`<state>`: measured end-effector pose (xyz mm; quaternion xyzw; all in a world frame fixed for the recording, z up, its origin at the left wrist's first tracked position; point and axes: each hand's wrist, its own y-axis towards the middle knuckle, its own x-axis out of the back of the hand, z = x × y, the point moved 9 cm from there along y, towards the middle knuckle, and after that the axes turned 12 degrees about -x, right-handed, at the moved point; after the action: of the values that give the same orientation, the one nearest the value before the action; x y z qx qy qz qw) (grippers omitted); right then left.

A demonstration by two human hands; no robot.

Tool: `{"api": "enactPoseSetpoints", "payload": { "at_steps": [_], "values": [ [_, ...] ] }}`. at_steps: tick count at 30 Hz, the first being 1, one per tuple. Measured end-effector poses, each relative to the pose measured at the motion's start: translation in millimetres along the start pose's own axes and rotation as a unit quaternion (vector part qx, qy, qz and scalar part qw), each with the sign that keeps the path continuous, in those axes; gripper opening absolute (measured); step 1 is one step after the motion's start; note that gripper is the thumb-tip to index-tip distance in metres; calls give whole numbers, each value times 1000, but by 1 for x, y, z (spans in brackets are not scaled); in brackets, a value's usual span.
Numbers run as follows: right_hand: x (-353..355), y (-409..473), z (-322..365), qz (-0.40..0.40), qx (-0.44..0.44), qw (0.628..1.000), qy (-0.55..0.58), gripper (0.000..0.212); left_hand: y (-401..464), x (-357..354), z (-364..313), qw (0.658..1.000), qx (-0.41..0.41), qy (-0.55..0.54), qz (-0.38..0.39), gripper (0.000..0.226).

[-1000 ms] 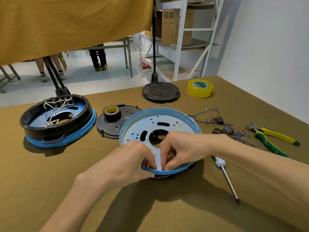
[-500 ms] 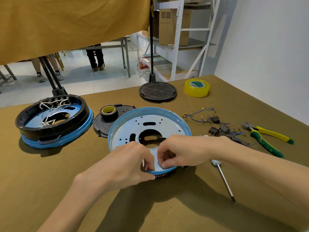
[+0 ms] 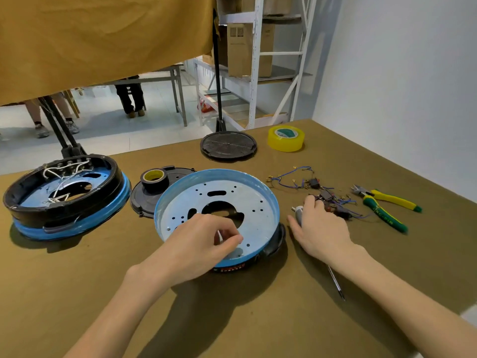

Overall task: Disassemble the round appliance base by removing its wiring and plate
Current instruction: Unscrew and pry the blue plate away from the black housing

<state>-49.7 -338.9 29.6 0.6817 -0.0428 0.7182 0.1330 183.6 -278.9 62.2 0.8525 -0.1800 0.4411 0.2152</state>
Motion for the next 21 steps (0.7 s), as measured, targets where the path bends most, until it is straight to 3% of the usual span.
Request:
{"api": "enactPoseSetpoints", "payload": {
  "at_steps": [3,5,7,10,15,17,21],
  "values": [
    [-13,0,-5,77,-3,996,51,38,1,-4,3,1000,5,-18,-11,12],
    [3,-1,-9,70,0,992,103,29,1,-5,4,1000,9,-29,-4,12],
    [32,-3,-8,51,8,967,249,19,1,-5,5,1000,9,-29,5,12],
    [80,-11,11,77,28,843,532,8,3,-6,4,999,7,-23,25,14],
    [108,-14,79,214,48,624,750,24,4,-7,3,998,7,-36,52,17],
    [109,-14,103,239,48,592,768,31,2,-5,4,994,6,-85,65,24],
    [115,-7,126,194,74,583,785,23,0,-1,2,983,-13,-170,63,37]
  ]
}}
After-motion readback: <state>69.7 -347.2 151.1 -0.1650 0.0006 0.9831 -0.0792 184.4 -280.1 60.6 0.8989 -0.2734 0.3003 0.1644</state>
